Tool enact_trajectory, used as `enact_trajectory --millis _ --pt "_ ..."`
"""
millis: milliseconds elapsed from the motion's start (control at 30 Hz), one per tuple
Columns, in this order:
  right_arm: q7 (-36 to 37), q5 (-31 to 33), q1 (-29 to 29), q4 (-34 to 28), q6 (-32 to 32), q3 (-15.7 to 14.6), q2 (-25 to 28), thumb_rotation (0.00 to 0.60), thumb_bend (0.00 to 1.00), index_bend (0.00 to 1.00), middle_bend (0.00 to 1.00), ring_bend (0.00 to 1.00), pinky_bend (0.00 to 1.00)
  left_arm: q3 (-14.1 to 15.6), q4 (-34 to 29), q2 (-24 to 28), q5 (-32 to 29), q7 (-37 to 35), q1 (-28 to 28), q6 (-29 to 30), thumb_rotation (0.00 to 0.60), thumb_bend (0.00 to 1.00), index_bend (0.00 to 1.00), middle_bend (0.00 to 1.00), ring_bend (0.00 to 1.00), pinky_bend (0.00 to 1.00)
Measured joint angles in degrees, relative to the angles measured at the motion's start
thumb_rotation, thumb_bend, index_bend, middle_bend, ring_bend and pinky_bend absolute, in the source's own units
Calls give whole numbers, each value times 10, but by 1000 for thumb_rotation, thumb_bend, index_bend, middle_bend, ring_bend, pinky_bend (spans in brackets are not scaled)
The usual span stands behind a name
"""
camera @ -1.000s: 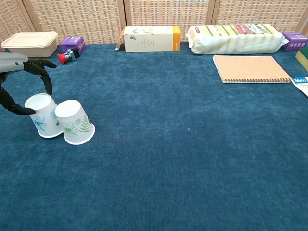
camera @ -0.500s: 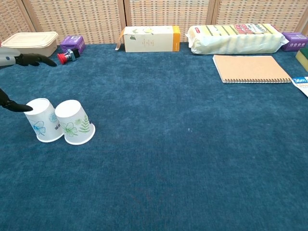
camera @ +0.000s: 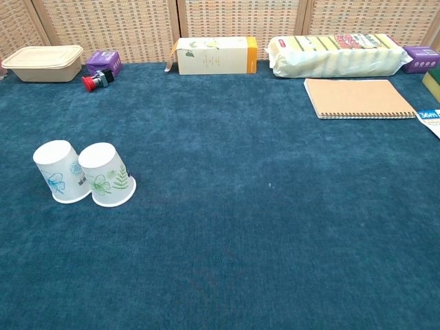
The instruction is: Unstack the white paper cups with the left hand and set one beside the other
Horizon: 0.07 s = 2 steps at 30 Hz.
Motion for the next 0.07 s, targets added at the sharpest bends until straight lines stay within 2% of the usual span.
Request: enact_trajectory --millis 67 --pt "-4 -2 0 0 2 0 -3 600 0 45 0 0 0 6 17 -2 19 -26 27 25 600 141 0 0 0 0"
